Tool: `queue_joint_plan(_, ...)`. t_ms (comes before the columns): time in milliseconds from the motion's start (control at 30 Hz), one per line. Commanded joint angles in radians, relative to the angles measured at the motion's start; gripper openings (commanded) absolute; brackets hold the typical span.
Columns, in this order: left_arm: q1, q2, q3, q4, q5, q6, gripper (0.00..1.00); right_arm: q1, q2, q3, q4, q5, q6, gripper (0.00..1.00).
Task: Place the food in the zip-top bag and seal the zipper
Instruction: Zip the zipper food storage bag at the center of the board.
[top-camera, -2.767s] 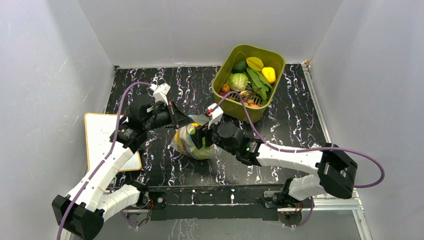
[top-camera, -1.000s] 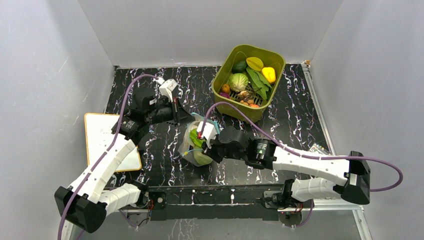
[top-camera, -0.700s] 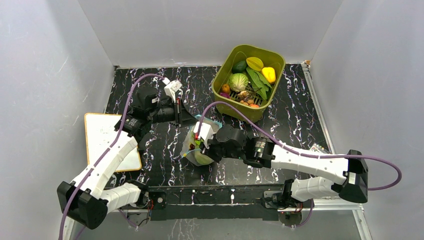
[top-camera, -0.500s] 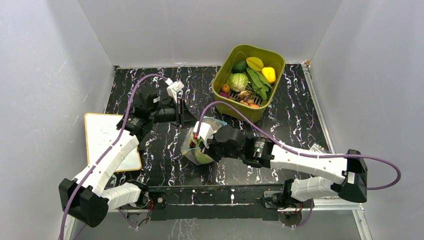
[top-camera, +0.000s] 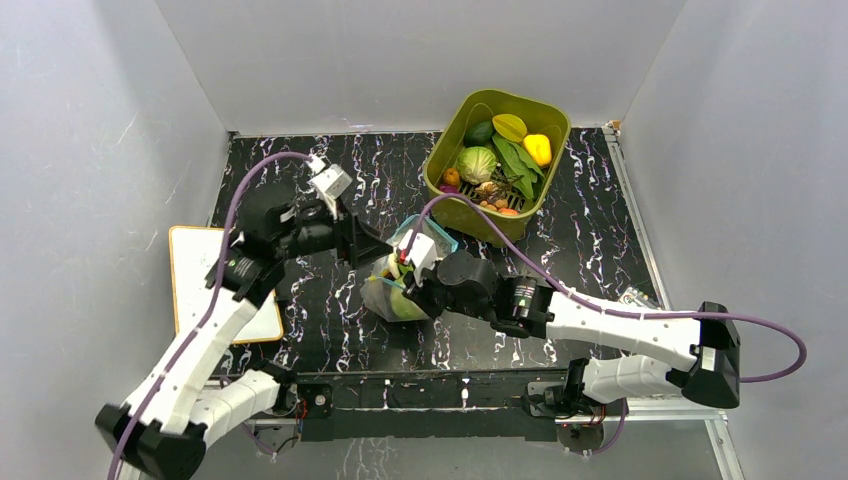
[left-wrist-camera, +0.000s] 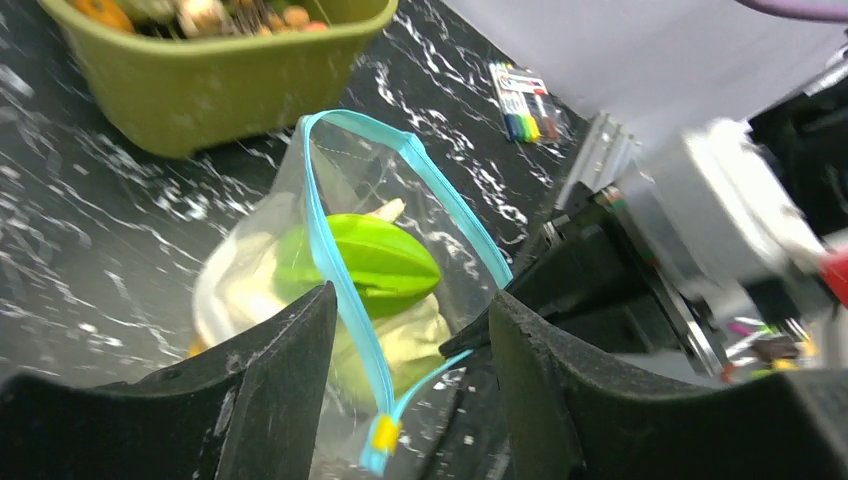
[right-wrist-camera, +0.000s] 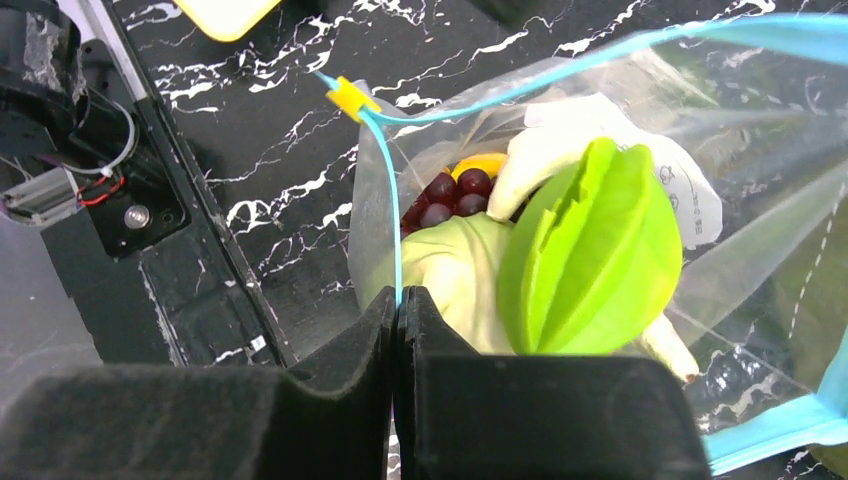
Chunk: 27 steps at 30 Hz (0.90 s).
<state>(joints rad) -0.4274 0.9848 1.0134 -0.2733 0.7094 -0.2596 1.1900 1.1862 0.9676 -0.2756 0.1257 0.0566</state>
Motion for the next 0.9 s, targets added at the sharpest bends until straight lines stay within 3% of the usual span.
queue_joint_plan(0,-0.001,-0.164,-0.024,0.011,-0.065,0.213,0.56,-0.003,-0.041,0.025,0.104,0.054,0.053,0.0)
queue_joint_plan(400,-0.002,-0.371,-0.202,-0.117,0.0,0.655,0.51,-0.003,-0.062,0.004,0.112,0.046,0.057,0.0)
queue_joint_plan(633,-0.003,-0.421,-0.351,0.086,-0.027,0.643,0.45,-0.003,-0.08,-0.001,0.108,0.014,0.045,0.0)
queue_joint_plan(867,-0.002,-0.388,-0.445,0.269,0.029,0.597,0.49,-0.003,-0.084,-0.013,0.109,-0.017,0.034,0.0)
